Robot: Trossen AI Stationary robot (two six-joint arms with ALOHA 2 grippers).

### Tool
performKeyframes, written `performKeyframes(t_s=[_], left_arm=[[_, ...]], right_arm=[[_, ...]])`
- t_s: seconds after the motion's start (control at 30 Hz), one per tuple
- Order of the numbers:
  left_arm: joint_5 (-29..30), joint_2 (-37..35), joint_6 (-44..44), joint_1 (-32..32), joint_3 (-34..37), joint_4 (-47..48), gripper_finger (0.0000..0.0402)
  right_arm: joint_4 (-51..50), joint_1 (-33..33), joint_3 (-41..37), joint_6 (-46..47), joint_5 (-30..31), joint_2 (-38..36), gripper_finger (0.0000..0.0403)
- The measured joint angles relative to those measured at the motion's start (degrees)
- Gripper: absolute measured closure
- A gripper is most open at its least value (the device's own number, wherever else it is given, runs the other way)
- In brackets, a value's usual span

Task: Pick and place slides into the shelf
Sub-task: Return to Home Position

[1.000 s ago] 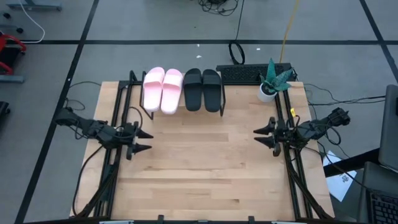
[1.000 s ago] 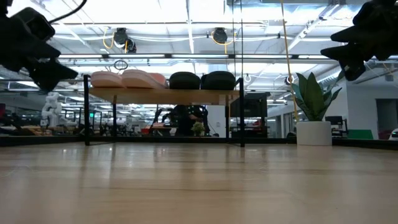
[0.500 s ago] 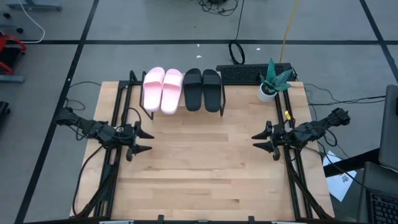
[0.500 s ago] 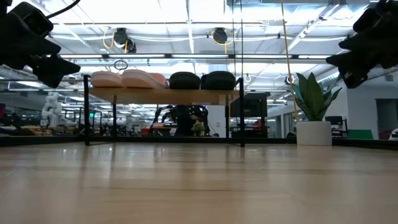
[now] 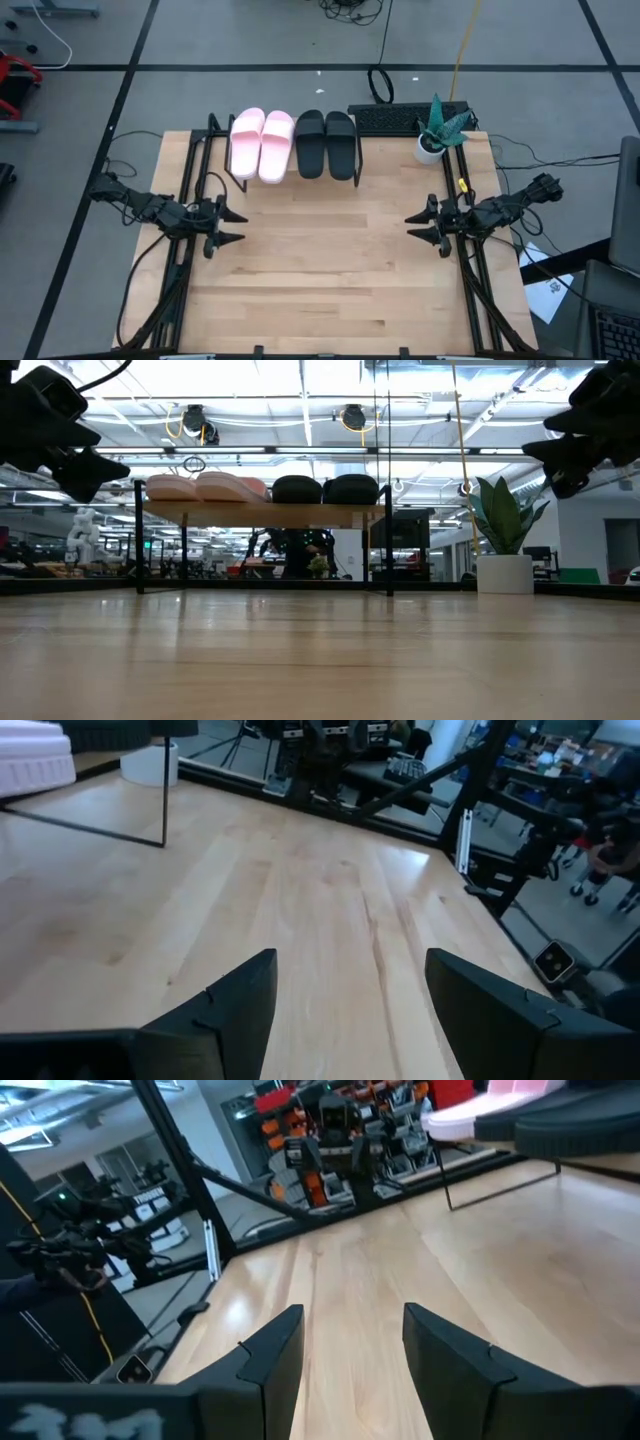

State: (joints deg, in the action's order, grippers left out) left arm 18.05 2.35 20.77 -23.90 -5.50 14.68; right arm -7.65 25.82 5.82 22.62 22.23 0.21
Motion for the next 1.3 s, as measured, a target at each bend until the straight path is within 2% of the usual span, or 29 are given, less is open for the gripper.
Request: performKeyframes(t_s=[0.3, 1.3], left_arm=[[0.0, 0.0, 8.15, 0.0, 0.0, 0.0, 0.0149], [0.01, 0.0, 8.01, 0.0, 0.0, 0.0, 0.0149]], right_arm=[[3.21, 0.02, -0.1, -2.36, -0.04, 0.0, 0.0241], [3.16, 0.02, -0.15, -0.99, 0.12, 0.0, 0.0241]])
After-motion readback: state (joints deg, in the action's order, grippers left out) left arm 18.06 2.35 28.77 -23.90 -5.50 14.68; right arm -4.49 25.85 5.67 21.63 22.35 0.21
